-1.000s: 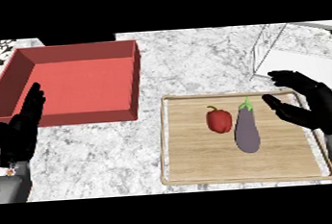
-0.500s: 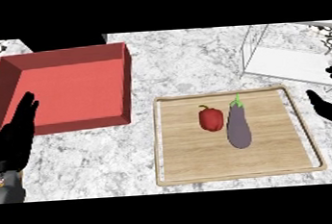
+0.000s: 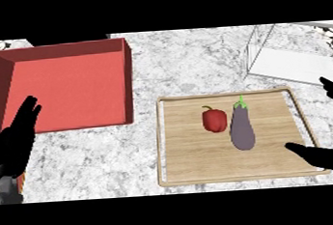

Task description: Pick the bell pepper from the tray and place it in the tiered shelf

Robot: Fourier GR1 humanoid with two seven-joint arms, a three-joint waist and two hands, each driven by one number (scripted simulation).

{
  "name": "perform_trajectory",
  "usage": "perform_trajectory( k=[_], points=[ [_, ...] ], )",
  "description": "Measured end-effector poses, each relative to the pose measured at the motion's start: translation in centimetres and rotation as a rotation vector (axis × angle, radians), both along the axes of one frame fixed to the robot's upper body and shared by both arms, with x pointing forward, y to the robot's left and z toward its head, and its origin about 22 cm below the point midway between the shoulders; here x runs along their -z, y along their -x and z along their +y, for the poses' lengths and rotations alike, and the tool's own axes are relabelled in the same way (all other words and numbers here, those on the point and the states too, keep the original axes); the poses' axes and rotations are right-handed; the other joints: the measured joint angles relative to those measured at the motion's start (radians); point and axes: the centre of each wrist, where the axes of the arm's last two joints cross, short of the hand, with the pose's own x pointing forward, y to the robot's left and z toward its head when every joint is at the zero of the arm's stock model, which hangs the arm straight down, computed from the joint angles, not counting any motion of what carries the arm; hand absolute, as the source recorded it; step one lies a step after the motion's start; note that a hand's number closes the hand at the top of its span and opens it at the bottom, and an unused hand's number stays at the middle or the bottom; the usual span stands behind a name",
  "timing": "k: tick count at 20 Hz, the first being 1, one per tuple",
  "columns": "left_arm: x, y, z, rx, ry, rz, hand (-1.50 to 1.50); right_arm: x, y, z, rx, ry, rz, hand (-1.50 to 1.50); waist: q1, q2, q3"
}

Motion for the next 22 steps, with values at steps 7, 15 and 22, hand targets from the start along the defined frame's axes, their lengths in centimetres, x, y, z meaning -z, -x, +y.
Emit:
perform_trajectory(
  k=[7,15,22],
  points=[
    [0.2,1.0,-1.0,0.038,0.011,0.033,0.0,-3.3,1.8,3.4,-0.014,0.082,0.146,-1.5,0.033,0.009,-0.004],
    [2.1,0.8,-2.8,0.082,0.048,0.134,0.0,-5.9,1.3,7.1,0.148,0.182,0.221,-1.5,0.073,0.028,-0.019],
    [2.4,0.2,-3.4,0.105,0.05,0.125,0.0,-5.1,-1.0,10.3,0.182,0.253,0.269,-1.5,0.091,0.028,-0.015]
  ],
)
